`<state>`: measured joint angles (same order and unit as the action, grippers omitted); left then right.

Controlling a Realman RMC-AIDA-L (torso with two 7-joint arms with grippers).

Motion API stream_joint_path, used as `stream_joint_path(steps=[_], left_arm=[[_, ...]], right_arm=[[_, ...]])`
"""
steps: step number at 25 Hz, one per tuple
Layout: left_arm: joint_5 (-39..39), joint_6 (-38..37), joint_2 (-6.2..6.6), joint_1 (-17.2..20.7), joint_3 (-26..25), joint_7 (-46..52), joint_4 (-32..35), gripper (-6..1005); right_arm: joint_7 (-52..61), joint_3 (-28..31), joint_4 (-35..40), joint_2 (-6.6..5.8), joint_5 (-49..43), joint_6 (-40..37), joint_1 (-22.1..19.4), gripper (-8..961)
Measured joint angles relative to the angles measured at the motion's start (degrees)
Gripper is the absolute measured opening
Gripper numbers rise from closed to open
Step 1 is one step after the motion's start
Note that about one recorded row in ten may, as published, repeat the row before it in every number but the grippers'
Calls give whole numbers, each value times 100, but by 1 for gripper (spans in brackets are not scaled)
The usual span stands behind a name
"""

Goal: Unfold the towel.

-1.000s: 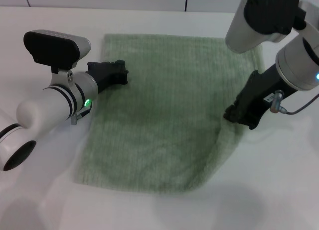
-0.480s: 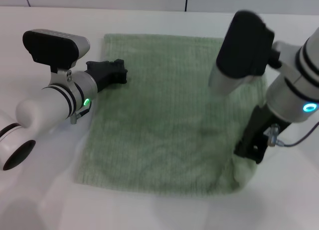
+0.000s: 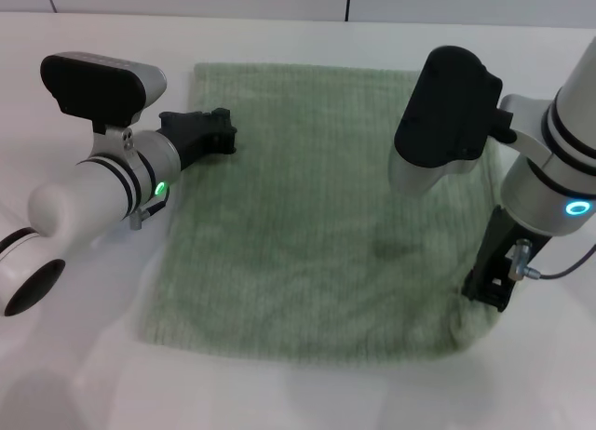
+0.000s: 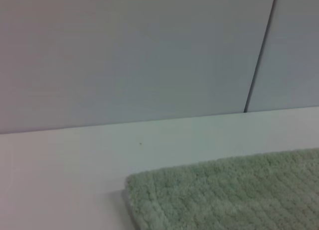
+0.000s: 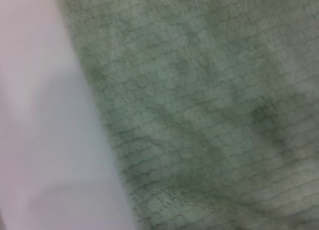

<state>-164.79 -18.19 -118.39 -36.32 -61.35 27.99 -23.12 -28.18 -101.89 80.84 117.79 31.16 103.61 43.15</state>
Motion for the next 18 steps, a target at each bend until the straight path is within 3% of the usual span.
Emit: stream_joint_path(steps=[6, 14, 15, 17, 18], left_arm=[[0, -6, 0, -3, 0, 1, 0, 8], [0, -29, 0, -5, -17, 3, 0, 9], [0, -30, 0, -4, -17, 5, 0, 9], [0, -36, 0, -1, -17, 8, 0, 10], [0, -36, 0, -1, -17, 8, 0, 10]], right_arm=[[-10, -66, 57, 18, -24, -8, 147, 27], [-142, -69, 449, 60, -311, -91, 186, 318], [-184, -36, 507, 77, -384, -135, 172, 318], [-261, 85, 848, 124, -959, -739, 9, 318], [-264, 175, 1177, 142, -1339, -1488, -241, 318]])
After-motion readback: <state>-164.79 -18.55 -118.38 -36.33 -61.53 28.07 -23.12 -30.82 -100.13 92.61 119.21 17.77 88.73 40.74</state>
